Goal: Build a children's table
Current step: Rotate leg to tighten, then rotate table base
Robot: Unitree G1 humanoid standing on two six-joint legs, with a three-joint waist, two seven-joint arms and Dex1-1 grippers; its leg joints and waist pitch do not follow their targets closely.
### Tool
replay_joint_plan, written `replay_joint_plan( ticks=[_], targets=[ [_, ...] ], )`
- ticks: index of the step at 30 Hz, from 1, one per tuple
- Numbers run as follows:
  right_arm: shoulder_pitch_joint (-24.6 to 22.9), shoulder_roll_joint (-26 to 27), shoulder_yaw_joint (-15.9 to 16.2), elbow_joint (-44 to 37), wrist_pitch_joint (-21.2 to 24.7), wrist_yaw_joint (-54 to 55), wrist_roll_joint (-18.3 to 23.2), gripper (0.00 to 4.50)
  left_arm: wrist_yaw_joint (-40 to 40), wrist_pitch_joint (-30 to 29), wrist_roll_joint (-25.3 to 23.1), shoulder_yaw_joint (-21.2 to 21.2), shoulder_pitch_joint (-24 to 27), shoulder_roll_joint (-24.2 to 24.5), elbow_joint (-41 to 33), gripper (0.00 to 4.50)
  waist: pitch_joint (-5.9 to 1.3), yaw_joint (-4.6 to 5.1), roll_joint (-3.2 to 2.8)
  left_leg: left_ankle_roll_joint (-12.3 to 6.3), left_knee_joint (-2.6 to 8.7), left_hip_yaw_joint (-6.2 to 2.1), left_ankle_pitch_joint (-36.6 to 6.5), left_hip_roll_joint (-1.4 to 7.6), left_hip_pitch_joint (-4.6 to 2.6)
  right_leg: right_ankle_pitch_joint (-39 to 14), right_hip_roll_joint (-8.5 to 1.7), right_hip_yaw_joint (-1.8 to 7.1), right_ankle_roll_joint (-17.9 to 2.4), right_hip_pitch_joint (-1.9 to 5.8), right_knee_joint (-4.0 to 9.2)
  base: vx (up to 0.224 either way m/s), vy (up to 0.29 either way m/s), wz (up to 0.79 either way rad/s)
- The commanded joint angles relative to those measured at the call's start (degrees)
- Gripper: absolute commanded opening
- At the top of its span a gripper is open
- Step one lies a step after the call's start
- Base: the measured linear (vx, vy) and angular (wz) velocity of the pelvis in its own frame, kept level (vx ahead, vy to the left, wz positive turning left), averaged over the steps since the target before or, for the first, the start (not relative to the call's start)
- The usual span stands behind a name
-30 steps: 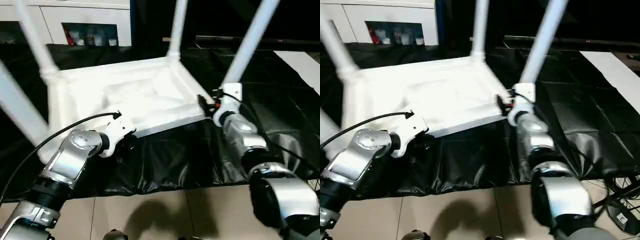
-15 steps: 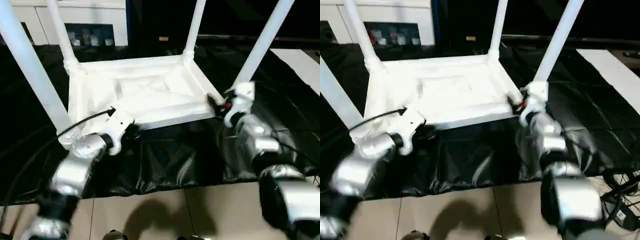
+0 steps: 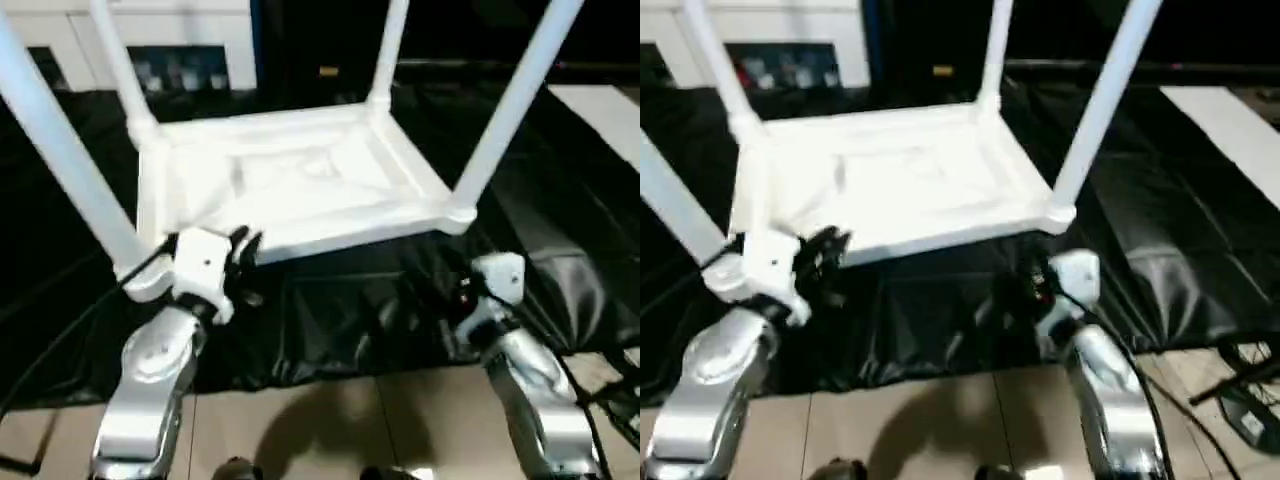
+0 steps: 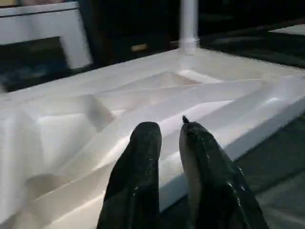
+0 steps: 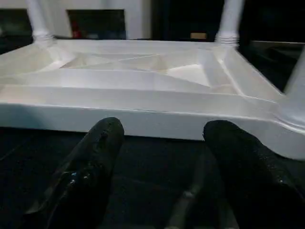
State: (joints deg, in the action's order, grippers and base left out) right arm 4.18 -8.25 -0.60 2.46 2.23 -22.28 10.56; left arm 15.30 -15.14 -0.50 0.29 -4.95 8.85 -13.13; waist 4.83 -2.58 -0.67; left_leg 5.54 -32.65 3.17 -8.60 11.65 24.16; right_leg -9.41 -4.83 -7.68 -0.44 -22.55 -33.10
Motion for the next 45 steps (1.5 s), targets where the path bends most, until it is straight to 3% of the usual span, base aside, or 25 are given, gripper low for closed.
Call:
replay_joint_plan(
  ticks=[1, 2, 3, 4, 5, 6, 7, 8, 9, 10, 11, 12, 13, 14, 15, 16, 17, 18, 20, 22, 24, 25, 29, 36, 45],
  targets=[
    [0.87, -0.01, 1.44, 0.68, -0.15, 1.01, -1.88, 3.2, -2.08, -1.04, -1.55, 0.33, -0.22, -0.31, 1.41, 0.97, -2.9, 1.03, -2.37, -5.84, 8.51, -7.29, -31.45, 4.67, -2.19, -10.76, 1.56, 0.34, -13.99, 1.76, -2.23, 0.013, -0.122, 0.5],
    [1.85, 0.36, 2.01, 1.82, -0.13, 1.7, -2.33, 3.2, -2.95, -1.57, -0.65, 1.35, -0.45, -1.21, 2.1, 0.97, -2.6, 1.63, -2.02, -8.51, 9.24, -9.3, -30.8, 4.29, -2.3, -12.31, 1.62, 0.99, -17.04, 1.37, -4.06, -0.008, -0.171, 0.54],
    [2.81, 1.32, 2.02, 1.85, 1.37, 3.94, -2.33, 3.2, -4.87, -2.13, -1.18, 2.3, -0.56, -1.73, 2.32, 0.97, -2.56, 1.11, -1.24, -9.29, 8.52, -8.55, -29.57, 0.83, -0.71, -13.26, 1.11, 2.41, -18.89, 2.05, -3.49, -0.008, -0.171, 0.54],
    [3.6, 2.0, 1.97, 1.75, 2.66, 5.07, -2.09, 3.2, -6.48, -2.92, -2.17, 2.76, -0.74, -1.87, 2.59, 0.97, -2.08, 0.43, -0.48, -8.33, 6.33, -6.59, -26.7, -2.42, 1.35, -14.9, -1.13, 3.81, -19.82, 2.39, -0.15, -0.031, -0.166, 0.62],
    [3.62, 2.1, 1.97, 1.53, 2.99, 5.18, -2.08, 3.2, -6.74, -3.06, -2.4, 2.76, -0.76, -1.85, 2.6, 0.97, -3.22, -1.09, 2.7, -5.81, -3.95, 1.67, -15.38, -5.39, -1.98, -29.89, -5.13, 6.08, -13.38, 1.38, 6.56, -0.035, -0.181, 0.35],
    [3.78, 2.25, 2.68, 0.67, 4.24, 5.19, -2.74, 3.2, -7.72, -2.79, -3.12, 2.85, -0.9, -1.81, 2.84, 0.97, -2.84, -3.23, 2.77, -5.11, -3.87, 2.58, -5.46, -3.82, 0.09, -41.12, -7.04, 9.48, -1.6, 3.31, 7.01, -0.035, -0.181, 0.35],
    [3.77, 2.2, 2.88, 0.51, 4.48, 5.17, -2.98, 3.2, -7.86, -2.76, -3.14, 2.87, -0.95, -1.83, 2.88, 0.97, -2.72, -4.08, 2.79, -5.64, -3.51, 2.43, -4.62, -2.85, 0.33, -42.22, -7.87, 10.84, 2.47, 3.16, 6.49, 0.001, -0.183, 0.11],
    [3.67, 2.06, 3.58, -0.11, 5.66, 5.07, -3.7, 3.2, -8.48, -2.5, -3.07, 3.03, -1.18, -2.01, 2.99, 0.97, -3.06, -5.48, 3.63, -8.46, -4.54, 1.87, -7.71, -2.42, 1.29, -37.97, -10.28, 13.81, 7.15, 4.8, 5.3, 0.02, -0.113, 0.24],
    [3.61, 2.17, 3.63, -0.3, 6.3, 5.13, -3.76, 3.2, -8.82, -2.64, -2.81, 3.24, -1.4, -2.22, 3.04, 0.97, -3.52, -6.38, 3.5, -10.14, -7.11, 0.75, -10.44, -2.44, 1.65, -28.31, -13.48, 16.92, 5.31, 5.44, 5.15, 0.02, -0.113, 0.24],
    [3.6, 2.48, 3.26, -0.34, 6.94, 5.56, -3.67, 3.2, -9.22, -3.07, -2.75, 3.35, -1.75, -2.24, 3.1, 0.97, -3.37, -6.63, 3.39, -9.82, -8.04, -0.08, -10.93, -2.37, 1.6, -22.62, -14.11, 17.51, 1.38, 5.44, 4.98, 0.006, -0.054, 0.29],
    [3.6, 2.62, 2.79, -0.24, 6.91, 6.16, -3.71, 3.2, -8.84, -3.31, -3.09, 2.95, -1.84, -1.75, 3.18, 0.97, -2.97, -6.98, 2.99, -7.95, -7.82, -1.11, -9.53, -1.68, 1.1, -11.02, -12.99, 16.21, -9.38, 5.58, 4.53, -0.01, -0.004, 0.19],
    [3.67, 2.66, 2.56, -0.08, 6.77, 6.67, -3.84, 3.2, -8.58, -3.48, -3.39, 2.62, -1.93, -1.38, 3.3, 0.97, -3.1, -7.08, 2.73, -6.88, -6.56, -0.92, -7.91, -1.65, 0.58, -5.7, -11.06, 14.48, -13.99, 5.79, 3.99, -0.01, -0.004, 0.19],
    [3.71, 2.92, 1.74, -0.18, 6.43, 7.57, -3.47, 3.2, -8.49, -2.58, -3.54, 2.63, -1.91, -1.13, 3.53, 0.97, -3.61, -7.13, 1.75, -6.75, -2.53, 0.38, -2.81, -1.74, -0.57, 2.05, -5.54, 10.75, -18.61, 5.41, 2.29, 0.0, 0.0, 0.0],
    [3.77, 2.87, 1.11, -0.5, 6.57, 8.98, -3.27, 3.2, -8.69, -1.73, -3.24, 3.23, -1.91, -1.29, 3.75, 0.97, -3.88, -6.5, 0.37, -9.11, 0.5, 1.55, 2.94, -0.2, -3.7, 2.65, -1.39, 7.27, -16.79, 2.89, 1.25, -0.027, 0.079, 0.23],
    [3.77, 2.65, 0.96, -0.83, 7.1, 9.74, -3.64, 3.2, -8.89, -1.44, -2.76, 3.84, -1.93, -1.54, 3.84, 0.97, -4.27, -5.16, -0.65, -13.29, 1.33, 0.25, 3.35, 4.31, -5.68, 0.03, -0.07, 6.19, -13.32, 0.68, -1.06, -0.027, 0.079, 0.23],
    [3.74, 2.52, 0.89, -0.74, 6.99, 9.87, -3.82, 3.2, -9.0, -1.36, -2.38, 4.27, -1.9, -1.7, 3.87, 0.97, -4.14, -4.94, -1.1, -13.02, 1.77, 0.03, 1.37, 5.61, -5.53, -1.91, -0.52, 6.13, -12.02, 0.53, -1.15, -0.036, 0.097, 0.23],
    [3.69, 2.25, 0.73, -0.52, 6.73, 10.15, -4.21, 3.2, -9.23, -1.18, -1.57, 5.17, -1.83, -2.03, 3.93, 0.97, -3.48, -4.6, -0.77, -10.43, 2.4, 1.62, -8.34, 5.01, -5.31, -5.23, -1.4, 6.56, -11.69, 0.52, -0.14, -0.031, 0.073, 0.21],
    [3.48, 1.75, 0.66, -0.03, 5.66, 10.12, -5.05, 3.2, -9.56, -1.03, -0.33, 6.43, -1.66, -2.42, 4.01, 0.97, -2.98, -4.05, 0.03, -6.11, 2.84, 3.5, -17.74, 3.12, -5.12, -9.88, -2.12, 7.05, -12.24, 0.98, 1.41, -0.031, 0.073, 0.21],
    [2.5, 0.24, 1.59, 1.3, 4.58, 8.68, -6.77, 3.2, -10.12, -0.18, 1.17, 8.35, -0.89, -2.59, 3.51, 0.97, -2.71, -4.01, 1.05, -2.27, 2.98, 4.67, -22.45, 1.53, -4.65, -19.22, -3.13, 7.55, -9.63, 1.71, 2.66, -0.02, 0.033, 0.05],
    [2.11, 0.55, 0.72, 1.74, 5.26, 8.32, -5.6, 3.2, -10.62, 0.2, 1.06, 9.06, -0.6, -2.24, 3.39, 1.14, -2.84, -3.53, 1.75, -2.12, 3.2, 5.04, -21.84, 1.56, -4.73, -22.43, -3.24, 7.69, -7.23, 1.43, 3.2, 0.0, 0.0, 0.0],
    [2.02, 0.77, 0.15, 0.96, 5.51, 6.27, -3.19, 3.2, -10.38, -0.41, 2.05, 10.27, -1.41, -1.84, 4.17, 1.24, -3.09, -2.97, 1.39, -2.02, 3.47, 4.66, -20.28, 1.79, -3.97, -21.68, -3.53, 7.65, -6.35, 1.77, 2.98, 0.0, 0.0, 0.0],
    [2.26, 0.6, 0.11, 0.26, 5.81, 5.19, -2.12, 3.49, -7.76, -0.81, 3.9, 10.04, -2.55, -1.19, 5.21, 1.52, -3.29, -2.65, 2.14, -2.32, 3.41, 4.81, -19.36, 1.79, -3.87, -20.63, -3.43, 7.58, -6.38, 1.9, 2.99, 0.0, 0.0, 0.0],
    [3.16, -0.11, 0.14, 0.24, 5.93, 4.02, -0.6, 3.68, -5.21, -1.4, 4.74, 9.51, -5.49, -0.39, 8.57, 1.73, -3.51, -2.4, 1.91, -3.0, 3.15, 5.1, -15.45, 1.59, -3.71, -15.14, -3.46, 7.73, -7.32, 1.77, 2.6, 0.0, 0.0, 0.0],
    [5.49, -2.73, 0.44, 3.33, 5.68, 1.24, -2.1, 4.29, -6.99, -0.04, 5.65, 11.12, -13.7, 0.56, 19.69, 2.36, -4.1, -2.59, 3.16, -6.13, 2.29, 5.54, -7.4, 1.25, -3.36, -5.52, -3.44, 7.53, -10.04, 2.38, 1.56, 0.0, 0.0, 0.0],
    [6.32, -4.69, 0.46, 4.26, 5.35, 0.03, -2.15, 4.31, -8.66, 0.51, 7.77, 14.35, -18.52, 0.86, 24.65, 3.0, -4.53, -2.58, 3.09, -6.72, 2.08, 5.57, -6.21, 1.6, -3.5, -1.86, -3.66, 7.39, -12.93, 2.66, 0.96, 0.0, 0.0, 0.0]
  ],
)
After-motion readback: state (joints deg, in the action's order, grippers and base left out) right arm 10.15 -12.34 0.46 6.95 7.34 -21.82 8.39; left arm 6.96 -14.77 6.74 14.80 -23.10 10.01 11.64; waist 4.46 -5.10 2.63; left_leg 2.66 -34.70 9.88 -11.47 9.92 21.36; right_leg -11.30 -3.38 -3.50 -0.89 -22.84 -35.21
